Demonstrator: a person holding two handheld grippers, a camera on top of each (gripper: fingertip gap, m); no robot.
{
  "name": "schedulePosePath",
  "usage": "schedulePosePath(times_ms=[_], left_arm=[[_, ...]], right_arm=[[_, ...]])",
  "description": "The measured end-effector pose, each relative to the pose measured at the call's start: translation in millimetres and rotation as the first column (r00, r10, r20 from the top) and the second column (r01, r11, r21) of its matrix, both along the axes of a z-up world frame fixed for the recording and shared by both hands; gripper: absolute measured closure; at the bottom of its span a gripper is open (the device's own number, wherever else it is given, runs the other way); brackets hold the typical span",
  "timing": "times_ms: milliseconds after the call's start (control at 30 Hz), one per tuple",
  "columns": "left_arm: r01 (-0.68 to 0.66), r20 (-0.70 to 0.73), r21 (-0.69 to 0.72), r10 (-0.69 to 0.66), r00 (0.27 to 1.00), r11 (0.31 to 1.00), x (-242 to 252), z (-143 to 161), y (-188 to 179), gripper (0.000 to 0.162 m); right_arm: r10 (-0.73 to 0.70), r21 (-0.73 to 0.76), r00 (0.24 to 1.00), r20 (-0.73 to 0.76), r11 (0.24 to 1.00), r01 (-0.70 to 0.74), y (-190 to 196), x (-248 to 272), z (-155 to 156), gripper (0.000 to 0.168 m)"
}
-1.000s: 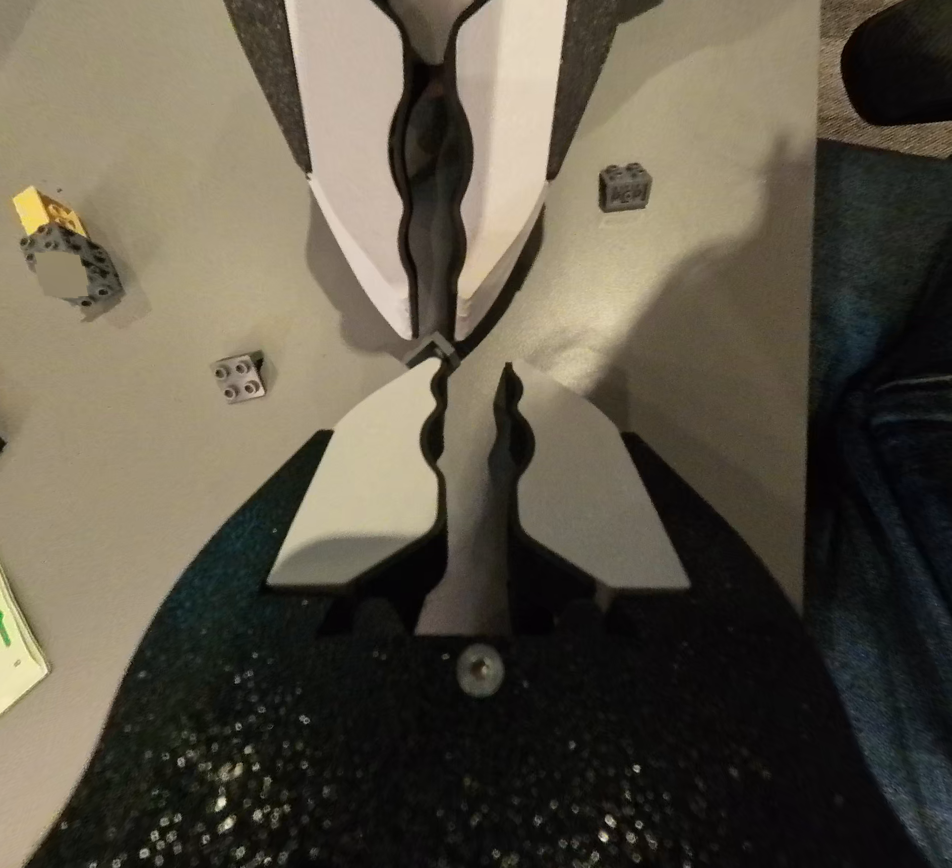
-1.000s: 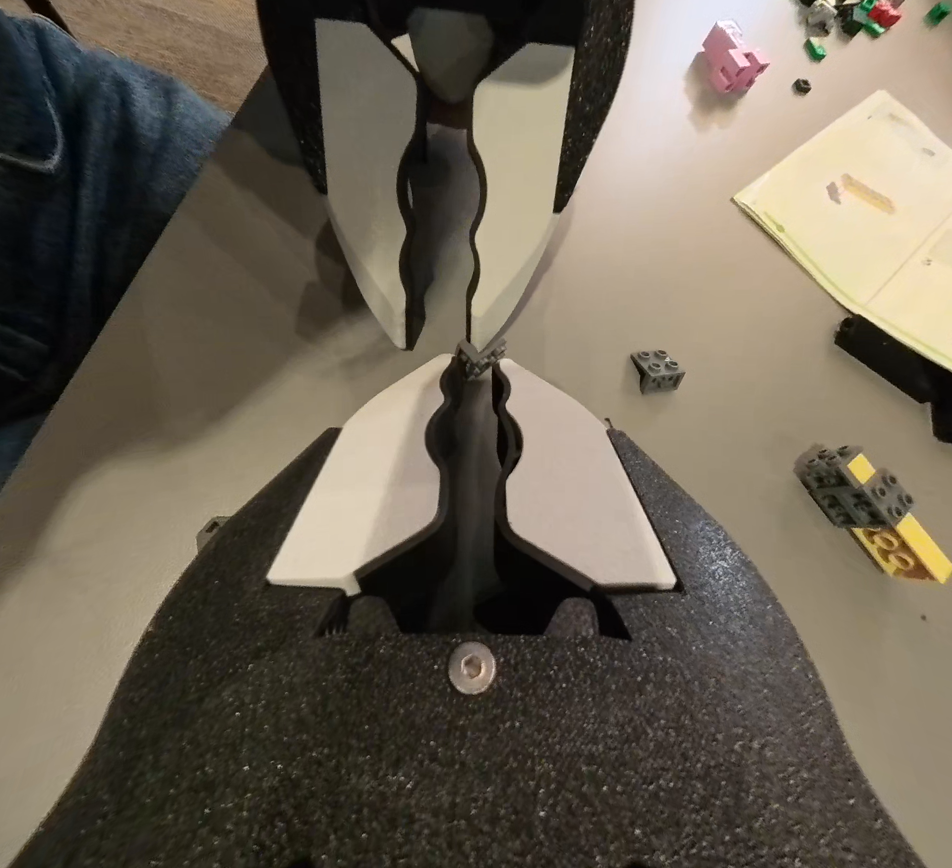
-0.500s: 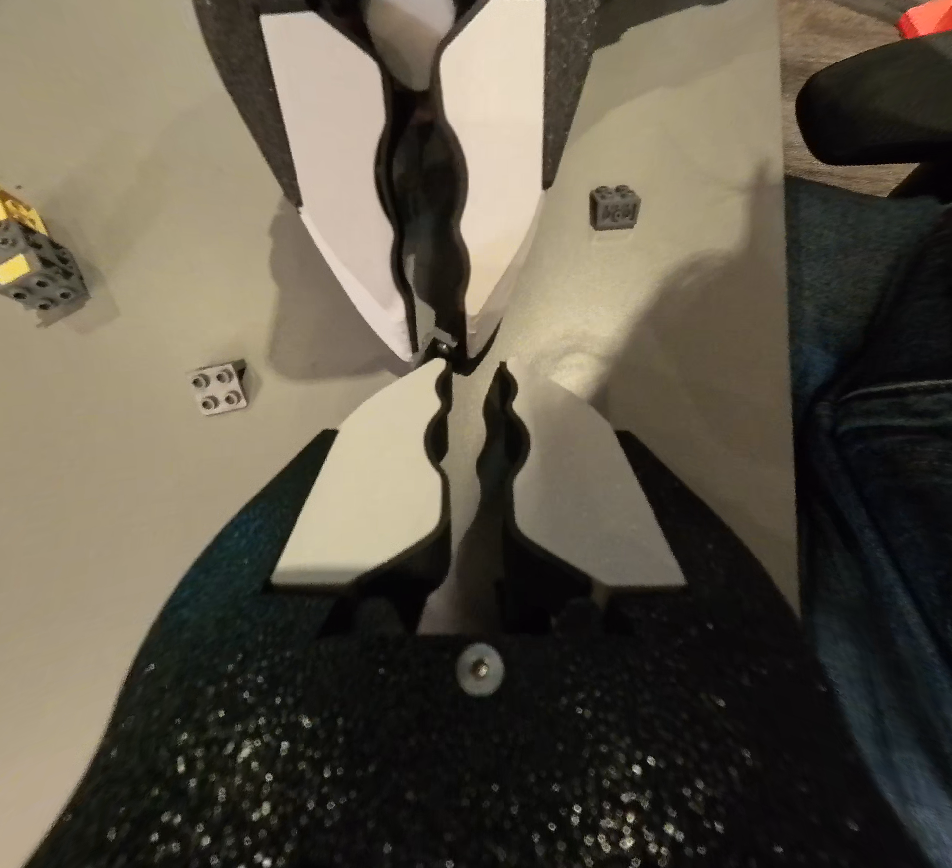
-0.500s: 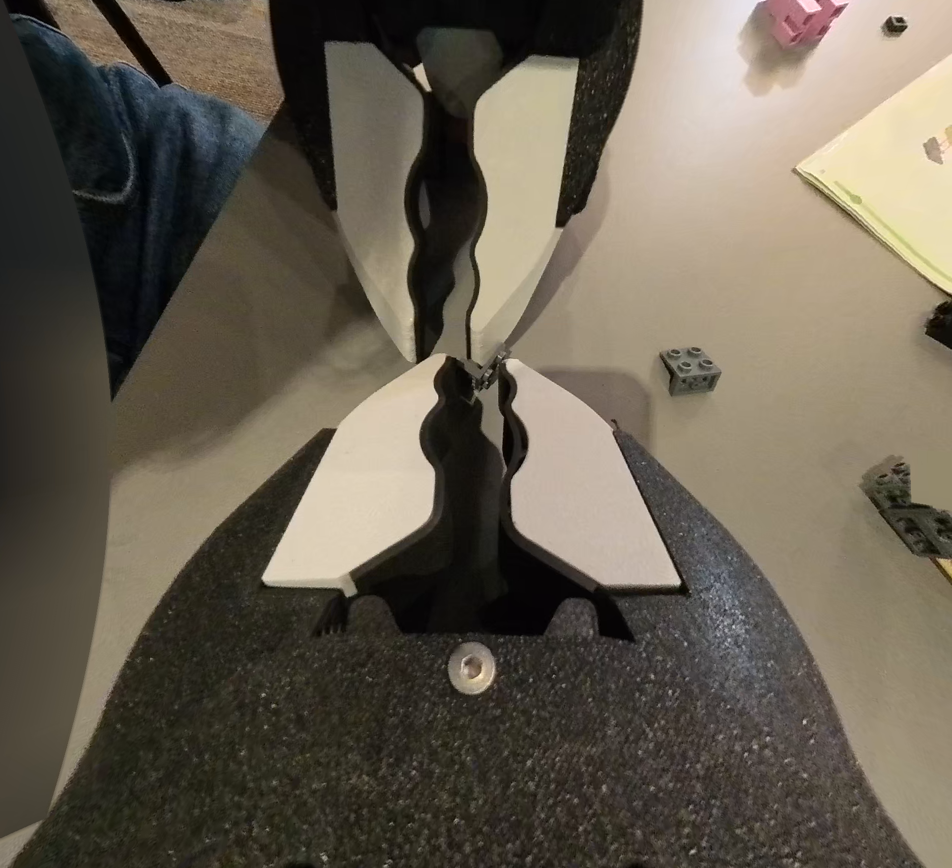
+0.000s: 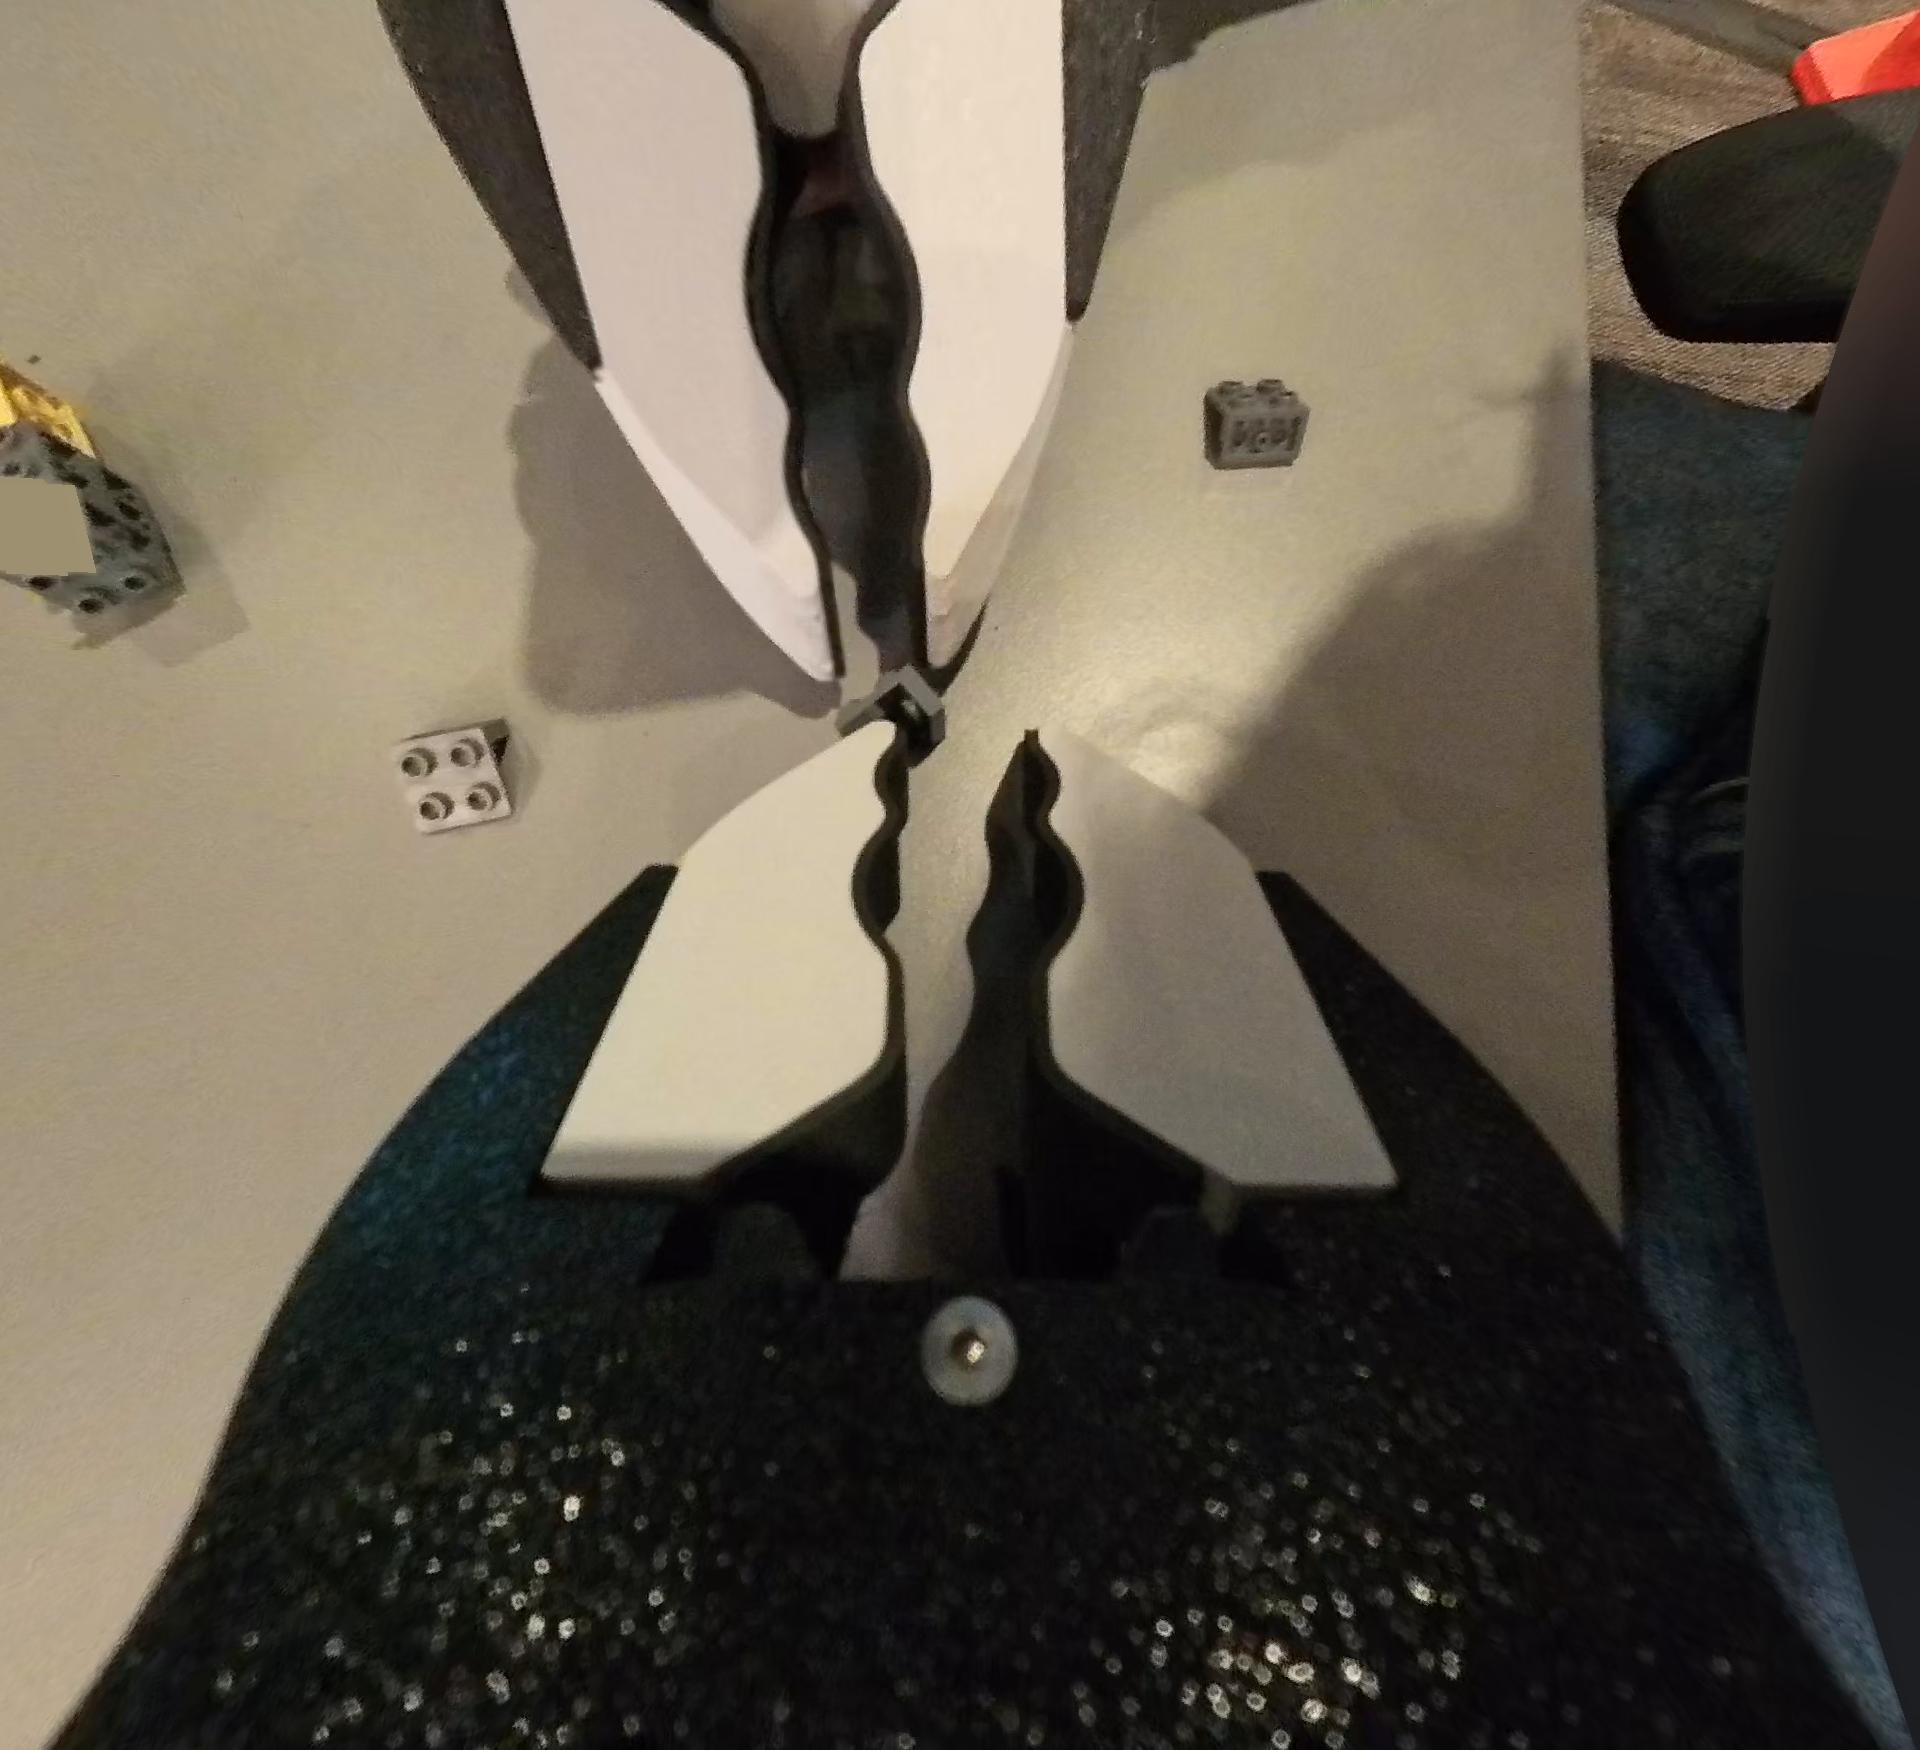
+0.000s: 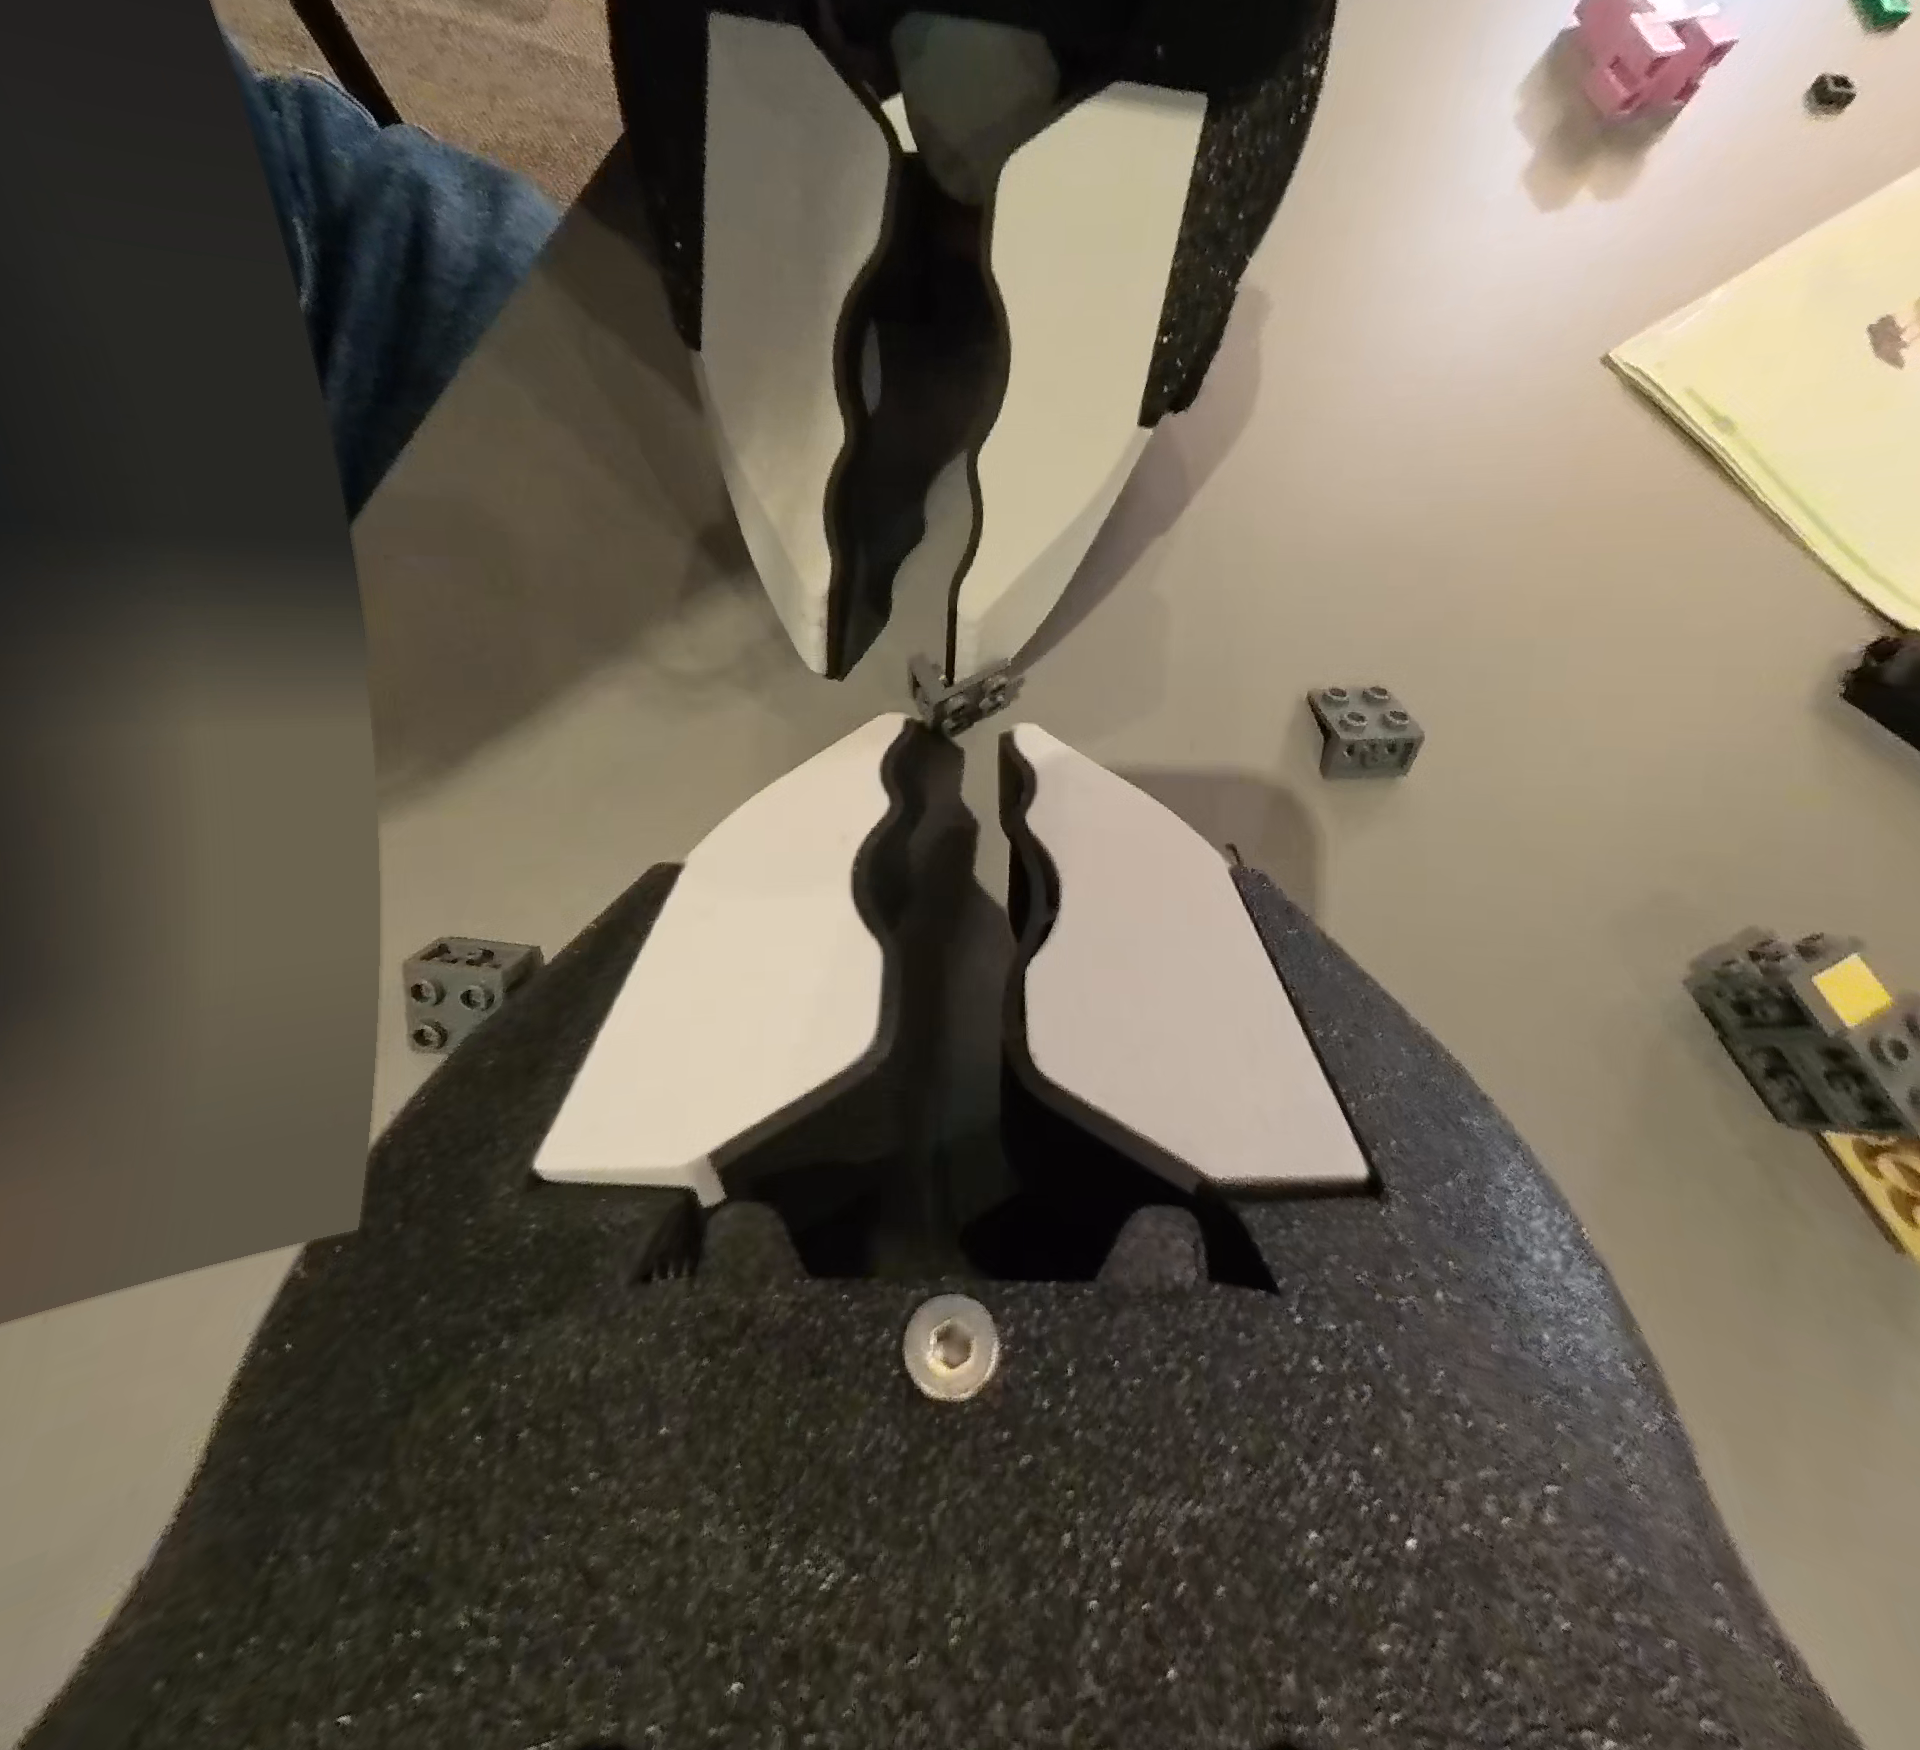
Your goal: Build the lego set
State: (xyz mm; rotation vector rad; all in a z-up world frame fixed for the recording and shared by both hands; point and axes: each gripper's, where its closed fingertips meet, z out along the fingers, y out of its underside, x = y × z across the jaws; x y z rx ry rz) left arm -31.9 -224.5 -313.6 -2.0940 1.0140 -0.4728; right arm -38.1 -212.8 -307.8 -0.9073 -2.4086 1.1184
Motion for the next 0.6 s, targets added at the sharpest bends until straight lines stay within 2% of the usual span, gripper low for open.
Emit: schedulePosePath(times_ms=[200,600], left_arm=[[-0.002,0.003,-0.004,0.002,1.0,1.0,-0.2,0.1,0.1,0.142],[-0.017,0.007,-0.009,0.017,1.0,1.0,-1.5,0.4,1.4,0.146]], right_arm=[[0.055,-0.007,0.998,0.01,0.998,-0.055,-5.0,-0.5,-0.2,0.158],[0.058,0.021,0.998,-0.027,0.998,-0.058,-6.8,-2.1,0.3,0.162]])
